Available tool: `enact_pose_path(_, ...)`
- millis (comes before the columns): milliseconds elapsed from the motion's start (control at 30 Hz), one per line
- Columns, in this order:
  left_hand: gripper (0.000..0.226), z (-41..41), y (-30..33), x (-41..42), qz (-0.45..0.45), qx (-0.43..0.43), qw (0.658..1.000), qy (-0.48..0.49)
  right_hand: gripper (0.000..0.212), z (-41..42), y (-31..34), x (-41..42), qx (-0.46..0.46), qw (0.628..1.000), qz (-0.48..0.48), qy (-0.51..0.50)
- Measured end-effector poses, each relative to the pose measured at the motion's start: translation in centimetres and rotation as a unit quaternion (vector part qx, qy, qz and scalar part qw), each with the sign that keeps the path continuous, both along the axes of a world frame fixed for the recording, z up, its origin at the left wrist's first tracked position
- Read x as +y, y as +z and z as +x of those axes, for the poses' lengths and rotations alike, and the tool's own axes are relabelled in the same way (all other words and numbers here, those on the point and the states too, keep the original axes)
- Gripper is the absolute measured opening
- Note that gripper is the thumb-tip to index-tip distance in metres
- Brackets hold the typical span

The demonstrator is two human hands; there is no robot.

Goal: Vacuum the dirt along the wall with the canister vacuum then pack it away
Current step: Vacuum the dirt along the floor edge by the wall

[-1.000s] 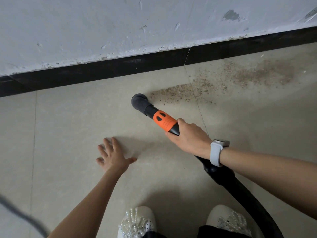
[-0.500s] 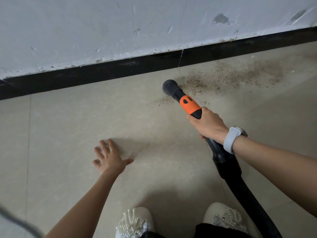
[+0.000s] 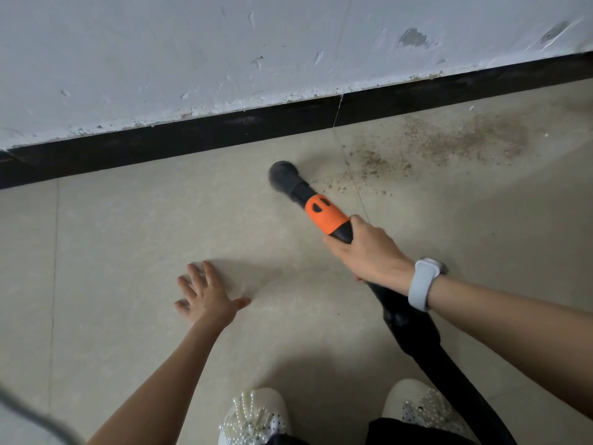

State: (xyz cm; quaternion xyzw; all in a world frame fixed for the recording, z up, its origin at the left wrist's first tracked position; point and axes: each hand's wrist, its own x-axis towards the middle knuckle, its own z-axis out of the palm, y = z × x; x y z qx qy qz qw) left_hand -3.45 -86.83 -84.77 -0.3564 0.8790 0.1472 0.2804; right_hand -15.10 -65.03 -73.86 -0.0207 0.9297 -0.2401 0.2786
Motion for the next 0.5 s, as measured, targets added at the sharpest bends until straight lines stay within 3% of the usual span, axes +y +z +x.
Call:
enact_pose_path(233,0.112,0.1,-0.4,-0.1,0.001,0.008,1.0,0.01,0.03,2.0,-1.0,-1.5,-0.04,0.996,-0.01,0.078)
enact_pose_path(500,0.111,-0.1,-0.3,0.0,0.004,0.015,1.0,0.012,0.029,-0.8,-1.2,3.7,0.01,0.998,0.025,-0.05)
